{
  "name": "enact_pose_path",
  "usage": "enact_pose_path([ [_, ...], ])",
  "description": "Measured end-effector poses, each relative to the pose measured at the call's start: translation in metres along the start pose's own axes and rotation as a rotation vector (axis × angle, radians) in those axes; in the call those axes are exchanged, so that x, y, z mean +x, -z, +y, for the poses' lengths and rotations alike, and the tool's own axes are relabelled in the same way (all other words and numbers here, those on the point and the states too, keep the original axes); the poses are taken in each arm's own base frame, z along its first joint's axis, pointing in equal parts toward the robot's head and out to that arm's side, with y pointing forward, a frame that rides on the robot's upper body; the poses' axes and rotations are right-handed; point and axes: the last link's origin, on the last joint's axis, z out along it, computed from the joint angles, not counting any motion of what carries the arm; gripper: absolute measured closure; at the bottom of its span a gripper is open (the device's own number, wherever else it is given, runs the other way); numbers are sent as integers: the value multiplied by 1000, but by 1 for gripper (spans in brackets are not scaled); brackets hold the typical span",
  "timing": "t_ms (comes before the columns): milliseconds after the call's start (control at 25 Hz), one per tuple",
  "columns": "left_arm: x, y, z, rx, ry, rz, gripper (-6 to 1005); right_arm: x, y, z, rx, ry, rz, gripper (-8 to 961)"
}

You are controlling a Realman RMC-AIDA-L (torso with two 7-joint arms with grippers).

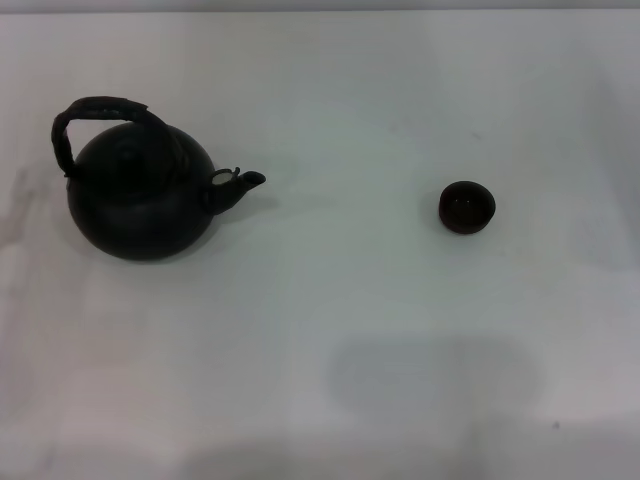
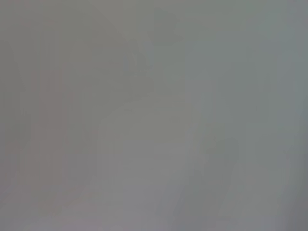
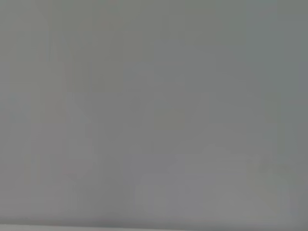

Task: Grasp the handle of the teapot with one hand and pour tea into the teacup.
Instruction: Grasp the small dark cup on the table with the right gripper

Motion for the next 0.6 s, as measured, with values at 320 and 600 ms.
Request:
enact_pose_path([
  [320, 1, -20, 8, -29, -18, -4, 286, 2, 3, -2, 21, -24, -4, 118],
  [600, 1, -12, 2, -6, -28, -5, 285, 0, 0, 0, 14, -25, -7, 123],
])
